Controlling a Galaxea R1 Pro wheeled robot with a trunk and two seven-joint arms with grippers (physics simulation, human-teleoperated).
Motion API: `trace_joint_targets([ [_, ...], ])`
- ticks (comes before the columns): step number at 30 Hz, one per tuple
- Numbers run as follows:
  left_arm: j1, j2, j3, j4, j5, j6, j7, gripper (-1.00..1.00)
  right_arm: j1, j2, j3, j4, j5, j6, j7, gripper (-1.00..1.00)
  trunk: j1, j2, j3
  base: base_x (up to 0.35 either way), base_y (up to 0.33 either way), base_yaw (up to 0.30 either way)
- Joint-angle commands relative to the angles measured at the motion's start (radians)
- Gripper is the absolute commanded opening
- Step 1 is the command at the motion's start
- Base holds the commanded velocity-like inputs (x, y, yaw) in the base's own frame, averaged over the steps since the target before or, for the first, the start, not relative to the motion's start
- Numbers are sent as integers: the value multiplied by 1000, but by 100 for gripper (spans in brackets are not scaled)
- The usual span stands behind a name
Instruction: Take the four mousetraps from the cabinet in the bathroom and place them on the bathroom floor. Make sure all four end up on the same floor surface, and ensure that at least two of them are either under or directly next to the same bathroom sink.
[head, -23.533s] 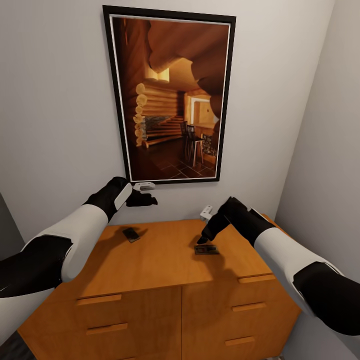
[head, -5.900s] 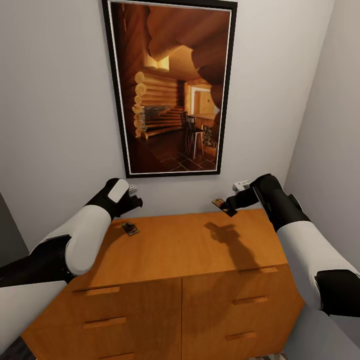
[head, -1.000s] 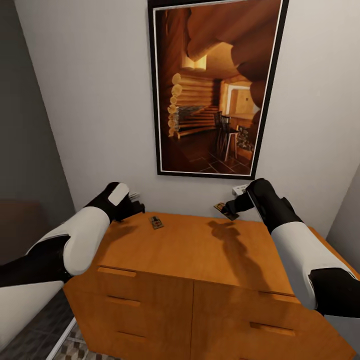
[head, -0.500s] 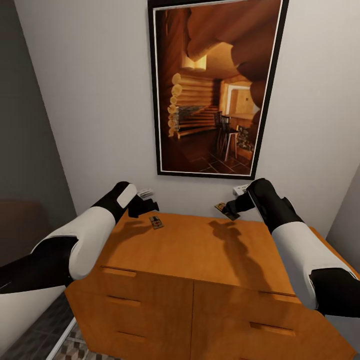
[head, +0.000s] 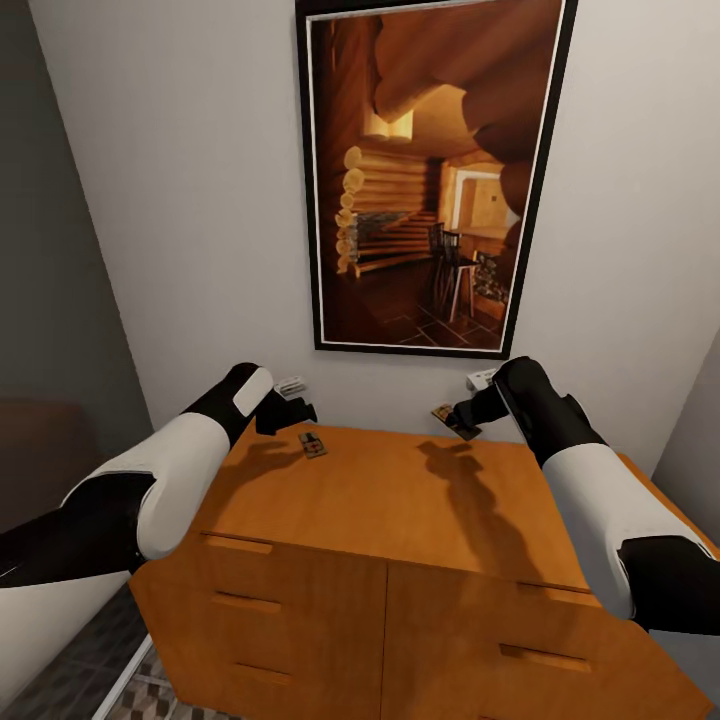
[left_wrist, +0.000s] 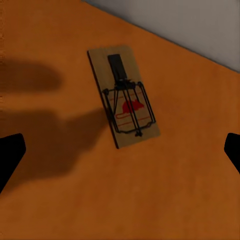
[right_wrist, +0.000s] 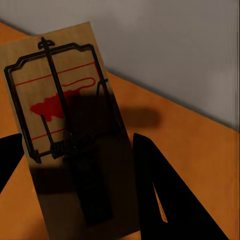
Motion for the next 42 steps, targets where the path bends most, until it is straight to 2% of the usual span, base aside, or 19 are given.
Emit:
trace_joint_targets([
  [1,-1,0,5,-1,6,4,10,100,-1,1,4,-1,6,3,-11,-100,0,-1,-1,0,0,0],
  [10,-1,-5,5,-15,-7,4,47,100,-1,10,4,18,2,3,-58,-100,0,-1,-1,4,-1,0],
  [18,-1,-4,2,-25,-11,4,52,100,-1,10,4,24,3,3,-61,-100,0,-1,-1,146,-73,0],
  [31,-1,-7,4,-27,-12,5,57,100,-1,7,4,25,0,3,-51,-100,0,-1,-1,11,-6,0],
  [39,-1,-7,4,-27,-12,6,58,100,8,-9,4,25,3,3,-46,-100,0,-1,-1,0,0,0],
  [41,-1,-7,5,-27,-12,6,58,100,5,-20,4,25,3,3,-46,-100,0,-1,-1,0,0,0],
  [42,-1,-7,5,-27,-12,6,58,100,5,-36,4,23,3,3,-45,-100,0,-1,-1,0,0,0],
])
